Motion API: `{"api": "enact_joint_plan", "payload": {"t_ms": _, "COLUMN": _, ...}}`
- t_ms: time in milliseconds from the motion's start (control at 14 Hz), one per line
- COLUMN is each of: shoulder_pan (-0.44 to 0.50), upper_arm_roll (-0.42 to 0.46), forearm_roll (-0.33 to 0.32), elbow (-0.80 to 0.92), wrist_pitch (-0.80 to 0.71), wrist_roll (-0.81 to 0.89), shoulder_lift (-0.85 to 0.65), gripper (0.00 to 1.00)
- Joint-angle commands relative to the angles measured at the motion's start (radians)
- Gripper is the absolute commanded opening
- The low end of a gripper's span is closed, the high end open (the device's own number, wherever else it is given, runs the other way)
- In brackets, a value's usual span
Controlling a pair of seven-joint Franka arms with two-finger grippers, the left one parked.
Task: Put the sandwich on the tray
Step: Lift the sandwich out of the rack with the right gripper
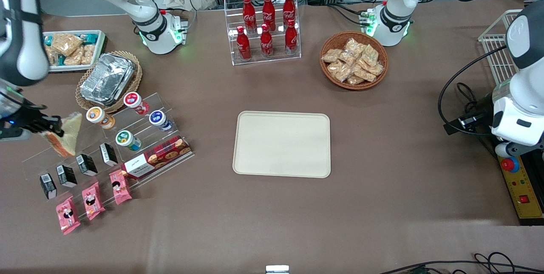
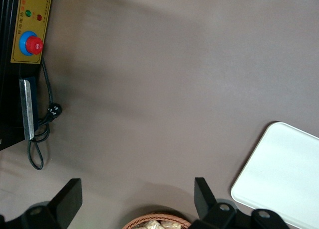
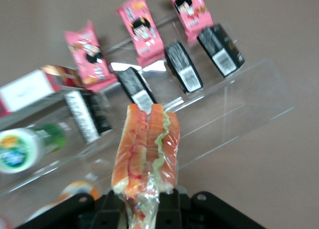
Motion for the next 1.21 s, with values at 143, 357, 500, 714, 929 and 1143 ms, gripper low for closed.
{"api": "enact_joint_plan", "payload": {"t_ms": 143, "shoulder_pan": 0.029, "upper_arm_roll": 0.004, "forearm_roll": 0.010, "elbow": 0.311, "wrist_pitch": -0.370, "wrist_roll": 0.076, "shoulder_lift": -0.009, "gripper": 0.05}}
{"api": "enact_joint_plan", "payload": {"t_ms": 357, "shoulder_pan": 0.142, "upper_arm_roll": 0.002, "forearm_roll": -0.003, "elbow": 0.365, "wrist_pitch": -0.457, "wrist_roll": 0.344, "shoulder_lift": -0.012, "gripper": 0.04}}
{"api": "enact_joint_plan", "payload": {"t_ms": 500, "shoulder_pan": 0.217, "upper_arm_roll": 0.002, "forearm_roll": -0.003, "elbow": 0.382, "wrist_pitch": -0.486, "wrist_roll": 0.518, "shoulder_lift": -0.014, "gripper": 0.04}}
{"api": "enact_joint_plan", "payload": {"t_ms": 714, "shoulder_pan": 0.307, "upper_arm_roll": 0.004, "forearm_roll": -0.003, "elbow": 0.394, "wrist_pitch": -0.506, "wrist_roll": 0.723, "shoulder_lift": -0.014, "gripper": 0.04}}
{"api": "enact_joint_plan", "payload": {"t_ms": 929, "shoulder_pan": 0.439, "upper_arm_roll": 0.004, "forearm_roll": -0.010, "elbow": 0.394, "wrist_pitch": -0.500, "wrist_roll": 1.005, "shoulder_lift": -0.006, "gripper": 0.04}}
{"api": "enact_joint_plan", "payload": {"t_ms": 1143, "shoulder_pan": 0.591, "upper_arm_roll": 0.004, "forearm_roll": -0.064, "elbow": 0.396, "wrist_pitch": -0.483, "wrist_roll": 1.297, "shoulder_lift": 0.032, "gripper": 0.04}}
